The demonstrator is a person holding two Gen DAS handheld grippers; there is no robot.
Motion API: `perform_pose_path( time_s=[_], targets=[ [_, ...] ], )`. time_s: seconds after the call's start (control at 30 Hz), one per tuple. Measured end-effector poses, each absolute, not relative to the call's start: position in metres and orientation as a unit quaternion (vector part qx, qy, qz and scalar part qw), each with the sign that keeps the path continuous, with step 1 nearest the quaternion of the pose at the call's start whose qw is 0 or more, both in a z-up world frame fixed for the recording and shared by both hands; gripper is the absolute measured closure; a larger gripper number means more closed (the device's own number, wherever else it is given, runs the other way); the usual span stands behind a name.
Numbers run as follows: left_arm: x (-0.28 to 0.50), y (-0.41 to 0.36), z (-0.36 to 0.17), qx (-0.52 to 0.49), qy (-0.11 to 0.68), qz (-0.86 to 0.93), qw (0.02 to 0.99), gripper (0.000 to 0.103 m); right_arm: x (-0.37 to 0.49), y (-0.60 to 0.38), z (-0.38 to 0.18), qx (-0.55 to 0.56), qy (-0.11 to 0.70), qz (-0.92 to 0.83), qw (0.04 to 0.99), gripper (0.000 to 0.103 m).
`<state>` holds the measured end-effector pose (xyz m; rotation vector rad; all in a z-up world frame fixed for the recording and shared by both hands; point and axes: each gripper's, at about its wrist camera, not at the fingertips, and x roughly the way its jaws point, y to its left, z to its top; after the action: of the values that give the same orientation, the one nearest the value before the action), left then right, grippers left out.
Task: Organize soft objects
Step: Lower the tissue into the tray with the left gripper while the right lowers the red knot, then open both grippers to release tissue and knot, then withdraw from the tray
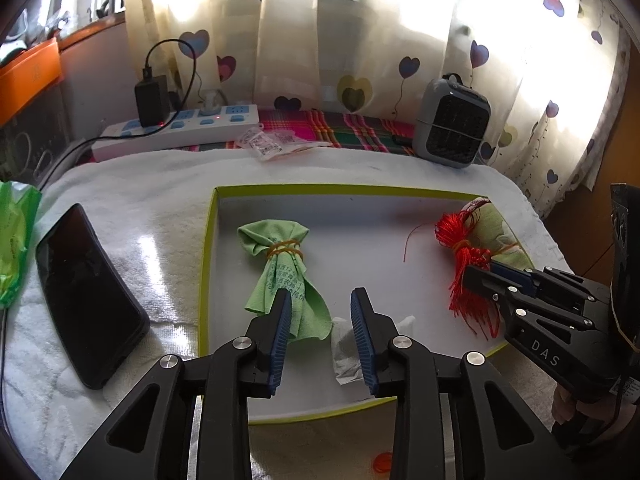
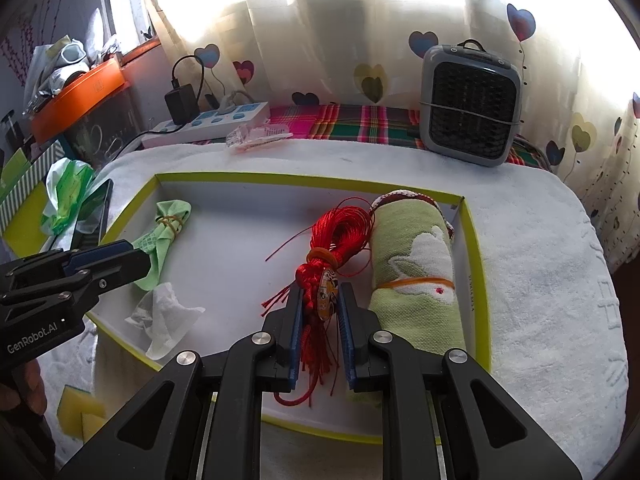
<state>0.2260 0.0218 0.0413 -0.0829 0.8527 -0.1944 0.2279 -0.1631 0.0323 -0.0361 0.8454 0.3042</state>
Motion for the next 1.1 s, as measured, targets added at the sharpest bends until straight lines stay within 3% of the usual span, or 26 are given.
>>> perform_pose_path(
  time_s=[0.23,0.47,0.77,1.1],
  targets=[
    [0.225,0.02,0.039,-0.029,0.415,-0.083,0.906,0.066,0.226,-0.162,0.032,-0.023,0.403,0.144,0.903,0.083],
    [0.224,0.021,0.036,-0.027,0.418,-0.076,0.905,0.066,0.223,-0.161,0.034,-0.017,0.399,0.144,0.905,0.069],
    [0.216,0.022,0.038,-0.026,0.415,-0.07,0.907,0.065,0.218,-0.162,0.037,-0.01,0.394,0.141,0.908,0.061],
    [0.2,0.025,0.044,-0.028,0.405,-0.063,0.912,0.064,0.207,-0.163,0.039,-0.008,0.392,0.135,0.91,0.06]
  ],
)
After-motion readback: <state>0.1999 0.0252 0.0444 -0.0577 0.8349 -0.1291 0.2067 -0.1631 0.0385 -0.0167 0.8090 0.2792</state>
